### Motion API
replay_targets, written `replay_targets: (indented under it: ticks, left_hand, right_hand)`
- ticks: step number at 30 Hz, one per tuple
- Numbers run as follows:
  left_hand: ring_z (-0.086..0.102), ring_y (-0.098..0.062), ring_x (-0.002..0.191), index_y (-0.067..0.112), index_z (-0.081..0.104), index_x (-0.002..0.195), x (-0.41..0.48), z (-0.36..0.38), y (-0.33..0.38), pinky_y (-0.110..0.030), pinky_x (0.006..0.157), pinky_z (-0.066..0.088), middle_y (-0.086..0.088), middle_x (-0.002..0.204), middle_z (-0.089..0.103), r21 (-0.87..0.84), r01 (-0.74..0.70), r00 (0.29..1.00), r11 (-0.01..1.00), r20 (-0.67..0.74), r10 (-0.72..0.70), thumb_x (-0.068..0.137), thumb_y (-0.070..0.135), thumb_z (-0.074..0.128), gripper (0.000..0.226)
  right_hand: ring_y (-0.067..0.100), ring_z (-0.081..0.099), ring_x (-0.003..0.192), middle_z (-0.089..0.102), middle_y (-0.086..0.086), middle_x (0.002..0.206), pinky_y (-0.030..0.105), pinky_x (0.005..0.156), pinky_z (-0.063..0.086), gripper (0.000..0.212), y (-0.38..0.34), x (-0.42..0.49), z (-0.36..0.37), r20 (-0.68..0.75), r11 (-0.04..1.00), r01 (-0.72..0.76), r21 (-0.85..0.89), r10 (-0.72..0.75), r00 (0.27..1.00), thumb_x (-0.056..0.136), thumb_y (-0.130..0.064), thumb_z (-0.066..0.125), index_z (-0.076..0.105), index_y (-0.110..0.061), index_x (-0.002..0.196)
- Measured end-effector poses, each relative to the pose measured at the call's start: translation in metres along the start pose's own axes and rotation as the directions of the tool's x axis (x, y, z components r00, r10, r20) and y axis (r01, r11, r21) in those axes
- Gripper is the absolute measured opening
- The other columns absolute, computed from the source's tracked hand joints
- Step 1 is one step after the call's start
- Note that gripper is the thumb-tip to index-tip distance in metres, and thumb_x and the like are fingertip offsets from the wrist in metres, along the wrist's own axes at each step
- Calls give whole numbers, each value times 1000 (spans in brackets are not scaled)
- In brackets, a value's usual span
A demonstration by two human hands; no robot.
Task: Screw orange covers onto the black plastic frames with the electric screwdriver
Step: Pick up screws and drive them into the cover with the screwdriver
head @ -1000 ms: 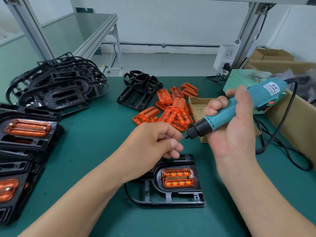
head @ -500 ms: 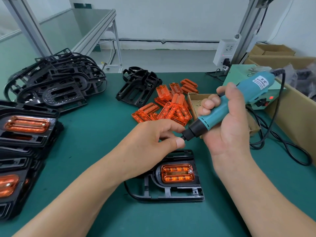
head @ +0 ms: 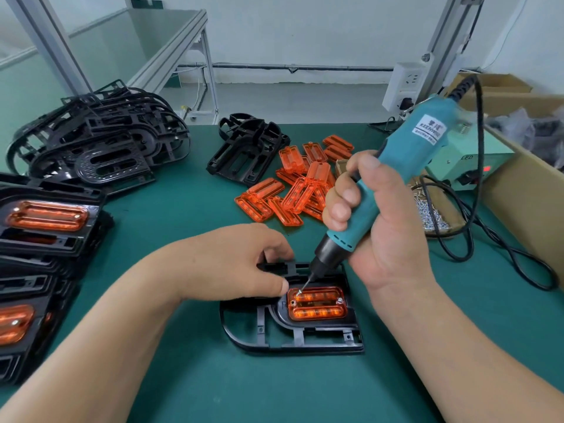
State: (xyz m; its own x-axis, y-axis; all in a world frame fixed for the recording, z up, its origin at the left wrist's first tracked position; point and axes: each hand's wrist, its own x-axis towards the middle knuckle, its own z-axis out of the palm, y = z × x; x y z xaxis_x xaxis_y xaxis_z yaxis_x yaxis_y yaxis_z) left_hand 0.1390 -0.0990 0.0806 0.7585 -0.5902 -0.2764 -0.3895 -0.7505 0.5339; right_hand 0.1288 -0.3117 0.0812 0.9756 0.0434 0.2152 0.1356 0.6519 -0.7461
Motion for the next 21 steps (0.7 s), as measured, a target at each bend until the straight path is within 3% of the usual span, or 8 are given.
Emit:
replay_targets:
  ticks: [4,11,16,21]
  left_hand:
    - [52,9,103,44,59,129,0,1,2,-23,93,47,25,111,53,53,14,999,998,45,-16,81,60,72,52]
    - [51,11,99,43,58,121,4,7,5,-11,77,38,21,106,53,75,21,1000,997,9,-22,82,56,76,45]
    - [52,8,101,42,58,124,3,6,6,-16,83,42,22,109,53,58,23,999,998,24,-25,85,55,76,45]
    - [53,6,98,45,56,117,2,5,9,-20,80,41,21,107,54,42,34,999,999,36,-35,86,55,76,39]
  right_hand:
    - [16,48,52,45,3,68,26,49,41,19,1,-4,5,49,999,-2,-52,4,999,92,-25,67,50,-14,94]
    - [19,47,51,42,6,68,27,49,42,8,1,-8,10,64,994,30,-103,-24,998,99,-14,57,49,-12,95]
    - [19,46,51,41,6,68,28,50,40,13,0,-9,11,101,992,28,-122,-16,995,99,-14,60,52,-15,89]
    - [22,45,50,40,7,67,29,50,40,14,0,-12,14,162,983,64,-170,-36,986,94,-19,62,53,-16,86]
